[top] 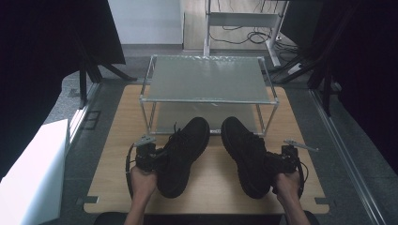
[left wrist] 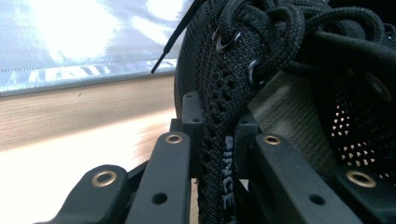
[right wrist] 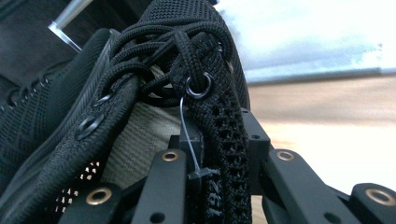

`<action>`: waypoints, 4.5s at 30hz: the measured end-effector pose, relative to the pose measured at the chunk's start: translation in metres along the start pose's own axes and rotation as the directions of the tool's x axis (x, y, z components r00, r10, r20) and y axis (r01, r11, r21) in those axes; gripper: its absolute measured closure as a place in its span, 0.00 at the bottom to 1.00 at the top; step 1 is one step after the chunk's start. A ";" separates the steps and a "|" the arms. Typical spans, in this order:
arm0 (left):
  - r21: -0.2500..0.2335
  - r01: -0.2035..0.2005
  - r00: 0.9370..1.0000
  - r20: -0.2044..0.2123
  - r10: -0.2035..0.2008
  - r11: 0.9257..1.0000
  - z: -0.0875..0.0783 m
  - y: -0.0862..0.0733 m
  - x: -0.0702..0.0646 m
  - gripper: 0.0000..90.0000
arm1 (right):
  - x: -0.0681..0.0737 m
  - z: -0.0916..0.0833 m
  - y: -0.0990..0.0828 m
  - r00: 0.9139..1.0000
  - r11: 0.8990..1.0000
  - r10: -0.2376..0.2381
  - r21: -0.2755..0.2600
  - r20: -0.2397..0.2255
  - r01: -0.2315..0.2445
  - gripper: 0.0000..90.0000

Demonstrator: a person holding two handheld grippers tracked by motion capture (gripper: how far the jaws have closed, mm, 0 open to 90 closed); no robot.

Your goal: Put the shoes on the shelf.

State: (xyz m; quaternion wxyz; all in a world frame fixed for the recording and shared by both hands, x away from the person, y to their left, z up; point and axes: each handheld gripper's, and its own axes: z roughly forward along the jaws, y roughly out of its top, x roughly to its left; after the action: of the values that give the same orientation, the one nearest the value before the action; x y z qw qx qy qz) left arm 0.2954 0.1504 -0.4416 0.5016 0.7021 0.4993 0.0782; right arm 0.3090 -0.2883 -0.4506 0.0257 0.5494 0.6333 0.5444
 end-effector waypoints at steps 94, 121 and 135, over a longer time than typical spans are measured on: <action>-0.216 0.144 0.950 -0.242 -0.196 0.966 0.056 0.198 -0.013 0.87 | 0.068 0.096 0.188 0.982 0.972 0.132 -0.213 0.132 -0.102 0.85; -0.151 0.146 0.920 -0.343 -0.190 0.978 0.089 0.220 -0.031 0.75 | 0.087 0.127 0.201 0.949 0.986 0.039 -0.164 0.314 0.014 0.77; -0.121 0.142 0.946 -0.277 -0.170 0.983 0.095 0.225 -0.023 0.54 | 0.089 0.137 0.207 0.966 0.994 -0.040 -0.092 0.256 0.065 0.54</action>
State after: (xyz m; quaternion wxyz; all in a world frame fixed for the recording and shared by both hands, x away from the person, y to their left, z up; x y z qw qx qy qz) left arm 0.4820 0.0736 -0.3027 0.4630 0.6160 0.6160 0.1634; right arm 0.4983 -0.1739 -0.3072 0.1485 0.5957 0.6112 0.4995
